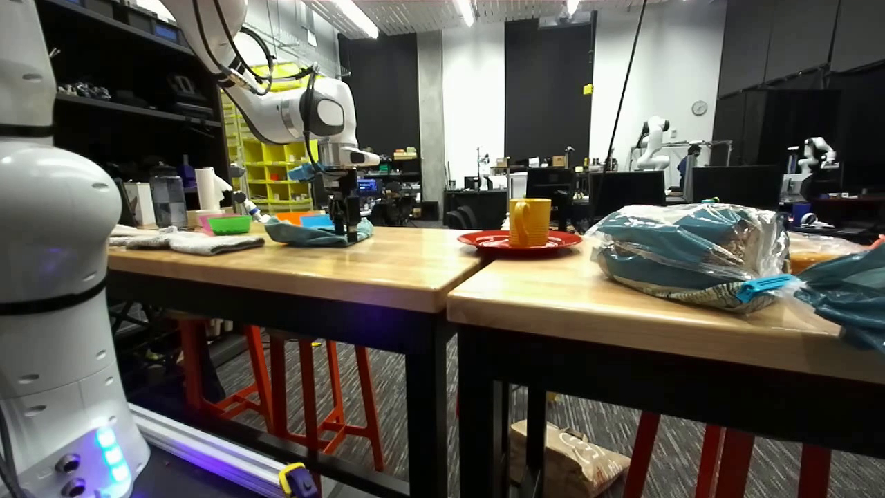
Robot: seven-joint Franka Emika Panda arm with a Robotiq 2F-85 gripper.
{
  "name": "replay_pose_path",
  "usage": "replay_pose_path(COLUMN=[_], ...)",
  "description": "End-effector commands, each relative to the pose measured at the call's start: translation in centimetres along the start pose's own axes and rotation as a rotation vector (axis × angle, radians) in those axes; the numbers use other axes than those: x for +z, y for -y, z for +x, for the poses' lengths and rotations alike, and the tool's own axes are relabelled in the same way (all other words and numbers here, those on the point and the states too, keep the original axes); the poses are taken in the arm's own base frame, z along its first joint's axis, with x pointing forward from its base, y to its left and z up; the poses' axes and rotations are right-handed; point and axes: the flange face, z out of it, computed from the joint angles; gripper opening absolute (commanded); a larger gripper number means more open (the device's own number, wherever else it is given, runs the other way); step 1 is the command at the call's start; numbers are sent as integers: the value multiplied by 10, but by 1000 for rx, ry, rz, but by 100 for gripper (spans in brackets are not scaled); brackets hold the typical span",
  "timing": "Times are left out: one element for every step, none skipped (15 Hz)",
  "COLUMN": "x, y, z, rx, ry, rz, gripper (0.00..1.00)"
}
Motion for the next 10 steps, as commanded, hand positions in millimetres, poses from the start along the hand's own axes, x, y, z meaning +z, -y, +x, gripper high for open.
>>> replay_pose_path(x=[-2,-3,-5,-6,-9,-10,-12,-14,-16,-18], y=[-2,-2,-1,-1,0,0,1,1,1,2], z=[0,-1,0,0,0,1,1,0,0,-1], rx=[-5,-7,-7,-8,-6,-5,-4,-3,-3,-1], ry=[44,50,52,53,56,59,61,64,66,66], rz=[-23,-26,-27,-26,-23,-20,-19,-18,-17,-15], gripper=[61,53,44,37,28,21,14,5,1,0])
